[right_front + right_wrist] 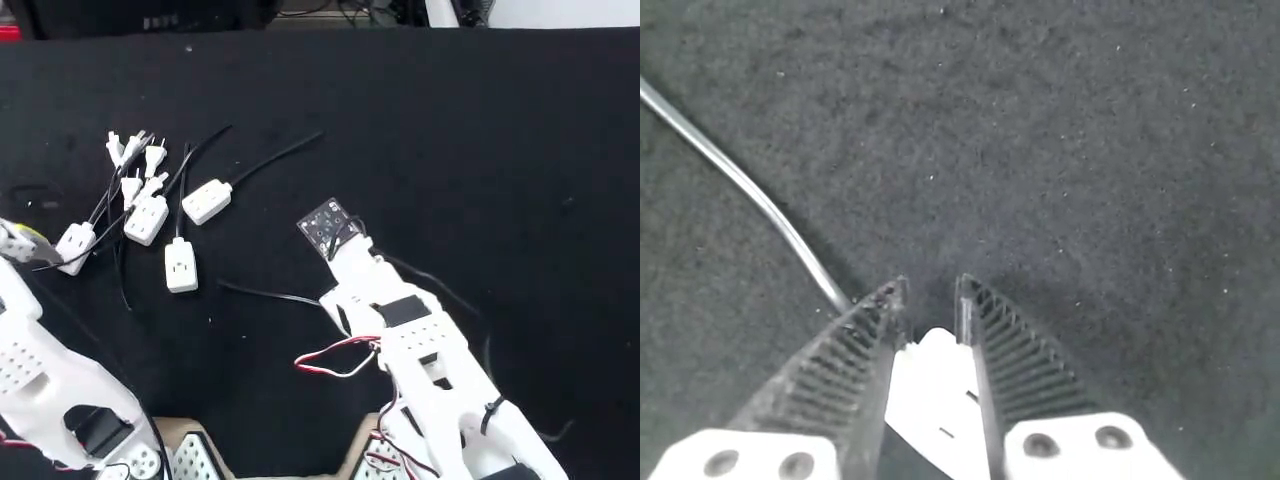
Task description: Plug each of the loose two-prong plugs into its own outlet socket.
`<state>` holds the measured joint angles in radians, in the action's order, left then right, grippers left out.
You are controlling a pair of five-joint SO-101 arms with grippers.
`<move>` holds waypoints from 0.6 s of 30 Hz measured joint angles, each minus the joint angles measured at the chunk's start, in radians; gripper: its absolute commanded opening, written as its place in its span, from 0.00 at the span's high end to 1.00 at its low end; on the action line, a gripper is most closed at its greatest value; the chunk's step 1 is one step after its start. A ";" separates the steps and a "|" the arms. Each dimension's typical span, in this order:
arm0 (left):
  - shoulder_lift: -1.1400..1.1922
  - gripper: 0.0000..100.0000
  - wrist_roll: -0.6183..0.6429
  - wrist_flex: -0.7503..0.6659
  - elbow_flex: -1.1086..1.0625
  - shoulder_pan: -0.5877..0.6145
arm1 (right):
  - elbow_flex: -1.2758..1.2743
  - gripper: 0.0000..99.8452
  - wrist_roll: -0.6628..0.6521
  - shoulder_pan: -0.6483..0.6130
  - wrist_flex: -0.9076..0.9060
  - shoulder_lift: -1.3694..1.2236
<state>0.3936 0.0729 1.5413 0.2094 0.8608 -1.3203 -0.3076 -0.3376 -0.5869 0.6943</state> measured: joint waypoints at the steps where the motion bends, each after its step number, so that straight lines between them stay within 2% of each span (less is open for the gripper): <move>1: 0.000 0.71 0.034 0.000 -0.026 0.000 | 0.000 0.92 0.000 0.000 0.000 0.000; 4: 0.000 0.71 0.106 -0.003 -0.091 0.000 | 0.000 0.92 0.000 0.000 0.000 0.000; 12: -0.025 0.71 0.236 -0.149 -0.183 -0.002 | 0.000 0.92 0.000 0.000 0.000 0.000; 18: -0.026 0.87 0.259 -0.163 -0.169 -0.020 | 0.000 0.92 0.000 0.000 0.000 0.000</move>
<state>0.3675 0.3322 1.3786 0.0407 0.8408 -1.3203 -0.3076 -0.3376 -0.5869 0.6943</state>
